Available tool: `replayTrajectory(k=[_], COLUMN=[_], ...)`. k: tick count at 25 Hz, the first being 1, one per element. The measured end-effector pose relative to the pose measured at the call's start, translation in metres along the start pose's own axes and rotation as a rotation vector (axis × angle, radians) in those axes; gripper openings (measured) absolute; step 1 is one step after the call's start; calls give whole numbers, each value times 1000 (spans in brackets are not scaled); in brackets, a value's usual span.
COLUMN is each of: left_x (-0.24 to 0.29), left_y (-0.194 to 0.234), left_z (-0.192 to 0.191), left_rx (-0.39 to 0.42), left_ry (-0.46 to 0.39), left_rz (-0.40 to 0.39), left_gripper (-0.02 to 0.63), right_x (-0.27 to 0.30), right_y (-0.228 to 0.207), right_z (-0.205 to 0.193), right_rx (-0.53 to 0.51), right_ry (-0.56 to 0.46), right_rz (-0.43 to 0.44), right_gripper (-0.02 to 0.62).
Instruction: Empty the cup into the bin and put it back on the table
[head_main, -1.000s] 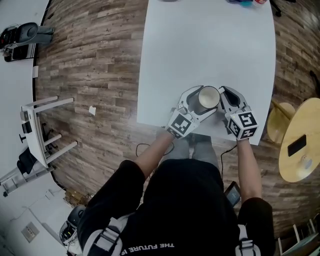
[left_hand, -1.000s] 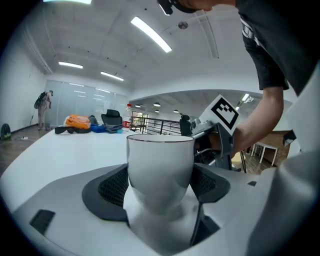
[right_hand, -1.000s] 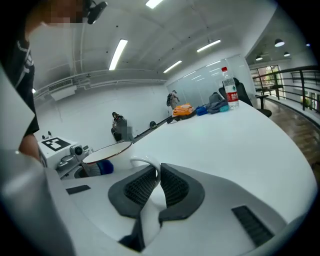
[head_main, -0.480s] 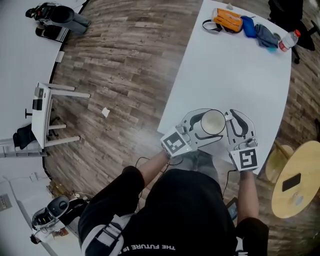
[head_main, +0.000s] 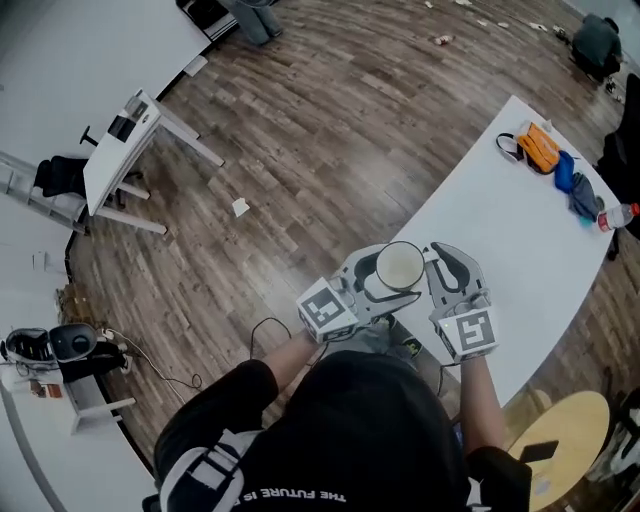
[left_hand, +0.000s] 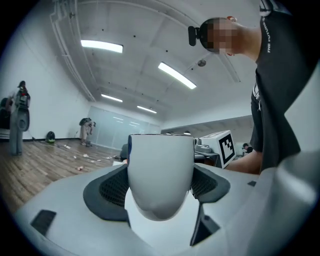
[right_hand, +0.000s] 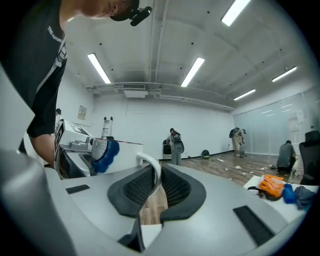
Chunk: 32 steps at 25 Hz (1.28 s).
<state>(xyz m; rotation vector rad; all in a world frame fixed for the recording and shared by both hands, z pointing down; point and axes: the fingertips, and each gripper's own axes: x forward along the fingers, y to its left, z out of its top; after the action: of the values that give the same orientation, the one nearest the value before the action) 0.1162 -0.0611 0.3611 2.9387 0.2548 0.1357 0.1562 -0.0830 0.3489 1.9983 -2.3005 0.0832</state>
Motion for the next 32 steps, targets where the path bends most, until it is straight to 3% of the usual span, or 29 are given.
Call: replayTrajectory(k=[8, 15, 21, 26, 30, 32], left_x=[-139, -208, -243, -257, -262, -262], left_y=[57, 77, 91, 104, 104, 103], left_z=[8, -16, -68, -131, -182, -201], left_rx=[-57, -163, -404, -611, -916, -1013], left_ry=[-50, -61, -66, -77, -117, -117], left_rz=[323, 457, 497, 484, 453, 441], left_gripper=[371, 371, 371, 371, 371, 371], right_x=[109, 154, 180, 196, 188, 183], right_y=[120, 187, 226, 246, 258, 262], right_z=[23, 4, -51, -118, -183, -206], right_rx=[-49, -57, -17, -22, 131, 169], right_ry=[16, 112, 323, 543, 814, 915], right_rz=[293, 435, 503, 541, 577, 575], right_gripper=[49, 49, 49, 49, 49, 49])
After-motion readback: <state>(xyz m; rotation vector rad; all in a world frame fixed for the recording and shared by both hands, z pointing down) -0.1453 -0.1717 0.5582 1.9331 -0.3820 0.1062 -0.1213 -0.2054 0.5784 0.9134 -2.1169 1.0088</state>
